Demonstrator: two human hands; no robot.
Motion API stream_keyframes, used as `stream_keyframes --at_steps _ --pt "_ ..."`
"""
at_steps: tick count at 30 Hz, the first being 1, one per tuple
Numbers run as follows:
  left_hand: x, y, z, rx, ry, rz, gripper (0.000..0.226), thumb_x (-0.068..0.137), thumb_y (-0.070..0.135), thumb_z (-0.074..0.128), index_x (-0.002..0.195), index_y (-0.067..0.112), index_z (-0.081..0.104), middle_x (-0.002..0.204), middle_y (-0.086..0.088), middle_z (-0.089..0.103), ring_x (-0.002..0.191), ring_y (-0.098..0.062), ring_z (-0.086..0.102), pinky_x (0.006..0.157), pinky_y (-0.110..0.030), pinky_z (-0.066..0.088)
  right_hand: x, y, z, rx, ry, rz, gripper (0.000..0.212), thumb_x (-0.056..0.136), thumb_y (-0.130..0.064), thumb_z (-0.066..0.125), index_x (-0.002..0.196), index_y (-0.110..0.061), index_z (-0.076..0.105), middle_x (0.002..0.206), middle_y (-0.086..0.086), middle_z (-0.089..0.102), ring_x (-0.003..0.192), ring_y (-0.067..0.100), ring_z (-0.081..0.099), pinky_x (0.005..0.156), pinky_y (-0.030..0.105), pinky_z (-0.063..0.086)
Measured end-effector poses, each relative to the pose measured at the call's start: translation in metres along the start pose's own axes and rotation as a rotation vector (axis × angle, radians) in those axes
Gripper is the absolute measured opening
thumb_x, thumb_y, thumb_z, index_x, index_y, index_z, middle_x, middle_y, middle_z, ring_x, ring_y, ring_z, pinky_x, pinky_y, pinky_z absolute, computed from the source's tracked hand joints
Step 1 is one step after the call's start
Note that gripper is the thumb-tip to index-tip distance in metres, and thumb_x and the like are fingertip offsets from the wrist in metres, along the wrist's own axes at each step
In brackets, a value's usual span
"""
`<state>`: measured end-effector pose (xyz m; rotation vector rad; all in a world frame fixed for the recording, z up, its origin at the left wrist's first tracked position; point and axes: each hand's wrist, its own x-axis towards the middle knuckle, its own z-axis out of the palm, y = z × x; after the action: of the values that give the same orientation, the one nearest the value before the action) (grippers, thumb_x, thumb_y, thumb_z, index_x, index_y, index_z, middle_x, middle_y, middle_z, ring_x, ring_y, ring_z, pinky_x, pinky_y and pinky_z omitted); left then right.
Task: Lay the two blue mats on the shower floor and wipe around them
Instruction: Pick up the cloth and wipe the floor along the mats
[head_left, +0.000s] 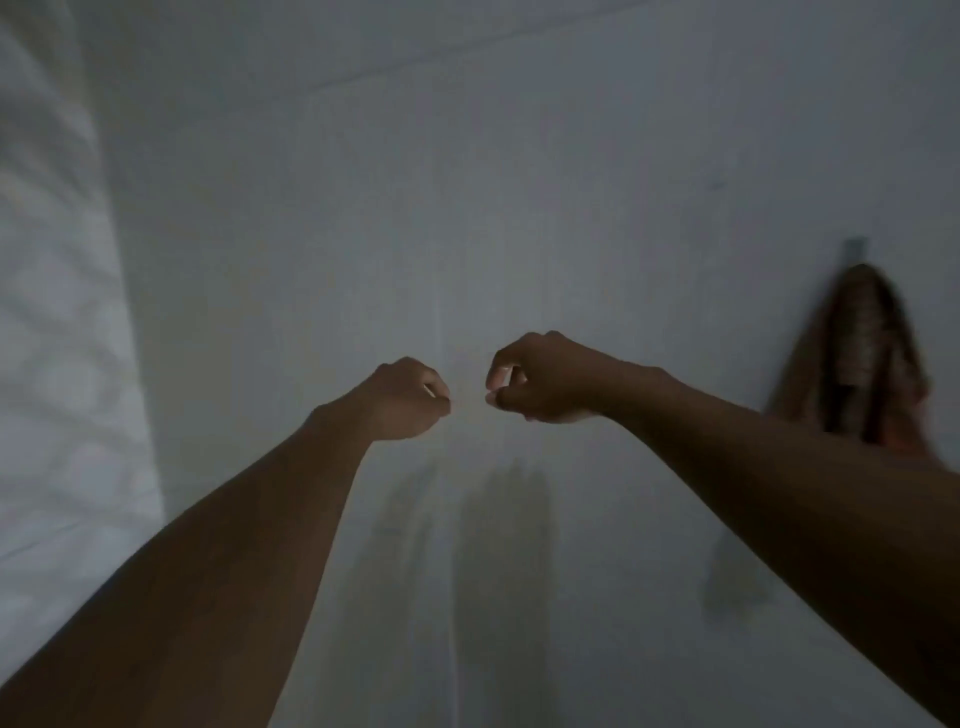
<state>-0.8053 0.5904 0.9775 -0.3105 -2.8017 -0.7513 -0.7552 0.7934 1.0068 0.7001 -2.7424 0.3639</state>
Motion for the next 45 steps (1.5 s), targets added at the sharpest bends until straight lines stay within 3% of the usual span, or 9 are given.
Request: stream_keyframes --at_steps 5,9,14,18,22,28,34,39,45 --pt "0.025 0.145 0.042 -0.161 0.042 0.309 0.012 0.089 0.029 0.067 0.092 0.022 0.077 0.091 0.003 0.076 0.08 -0.013 0.074 0.082 -0.034 0.062 -0.08 0.071 -0.09 -0.131 0.361 0.199 0.018 0.092 -0.029 0.063 0.098 -0.019 0.076 0.097 0.001 0.075 0.086 0.023 0.07 0.087 0.035 0.056" --pt "0.014 0.231 0.074 -0.237 -0.075 0.456 0.032 0.077 0.057 0.078 0.088 0.026 0.076 0.083 0.005 0.077 0.079 -0.012 0.073 0.08 -0.034 0.061 -0.135 0.119 -0.129 -0.2 0.815 0.4 0.018 0.089 -0.032 0.059 0.095 -0.021 0.071 0.091 0.001 0.073 0.082 0.023 0.068 0.079 0.04 0.057" --pt "0.002 0.282 0.138 -0.131 -0.15 0.463 0.056 0.067 0.065 0.08 0.103 0.023 0.071 0.09 0.003 0.073 0.08 -0.018 0.071 0.077 -0.039 0.061 -0.171 0.173 -0.116 -0.029 0.642 0.777 0.029 0.087 -0.038 0.064 0.102 -0.014 0.061 0.096 0.006 0.066 0.087 0.03 0.064 0.079 0.043 0.056" --pt "0.004 0.281 0.159 -0.158 -0.089 0.446 0.025 0.079 0.037 0.071 0.1 0.023 0.069 0.088 0.001 0.069 0.079 -0.021 0.068 0.074 -0.039 0.061 -0.171 0.189 -0.092 0.046 0.606 0.739 0.025 0.089 -0.023 0.059 0.089 0.0 0.068 0.088 0.019 0.07 0.081 0.036 0.07 0.073 0.048 0.061" --pt "0.009 0.272 0.139 -0.349 -0.177 0.448 0.009 0.083 0.023 0.07 0.09 0.019 0.074 0.08 0.004 0.071 0.075 -0.014 0.069 0.063 -0.025 0.054 -0.164 0.182 -0.109 0.233 0.855 0.699 0.027 0.097 -0.029 0.042 0.097 -0.008 0.059 0.095 0.012 0.063 0.088 0.03 0.062 0.077 0.044 0.053" --pt "0.018 0.236 0.07 -0.734 -0.108 0.315 0.029 0.087 0.019 0.077 0.109 0.0 0.074 0.087 -0.015 0.077 0.067 -0.018 0.07 0.071 -0.034 0.061 -0.127 0.135 -0.141 0.431 1.12 0.451 0.028 0.094 -0.027 0.038 0.106 -0.009 0.055 0.093 -0.001 0.057 0.095 0.022 0.059 0.088 0.047 0.054" --pt "0.003 0.118 0.002 -0.631 -0.131 -0.01 0.022 0.091 0.015 0.066 0.111 0.013 0.074 0.099 -0.015 0.076 0.079 -0.023 0.072 0.075 -0.036 0.061 -0.065 0.062 -0.115 0.519 0.436 0.228 0.044 0.083 -0.043 0.075 0.096 -0.003 0.067 0.086 0.009 0.06 0.072 0.021 0.057 0.051 0.02 0.044" --pt "-0.069 -0.017 -0.029 -0.446 -0.116 -0.387 0.025 0.09 0.018 0.064 0.11 0.008 0.074 0.109 -0.02 0.075 0.094 -0.035 0.073 0.093 -0.051 0.059 0.002 -0.006 -0.029 0.36 -0.006 0.077 0.033 0.083 -0.038 0.076 0.1 -0.011 0.071 0.1 0.008 0.069 0.08 0.016 0.062 0.061 0.026 0.049" --pt "-0.209 -0.146 -0.078 -0.162 -0.054 -0.788 0.038 0.087 0.042 0.072 0.107 0.01 0.072 0.099 -0.01 0.079 0.094 -0.029 0.074 0.078 -0.04 0.06 0.053 -0.146 0.086 0.464 -0.348 -0.106 0.043 0.097 -0.044 0.057 0.105 -0.003 0.067 0.108 0.017 0.067 0.094 0.027 0.063 0.075 0.035 0.05"
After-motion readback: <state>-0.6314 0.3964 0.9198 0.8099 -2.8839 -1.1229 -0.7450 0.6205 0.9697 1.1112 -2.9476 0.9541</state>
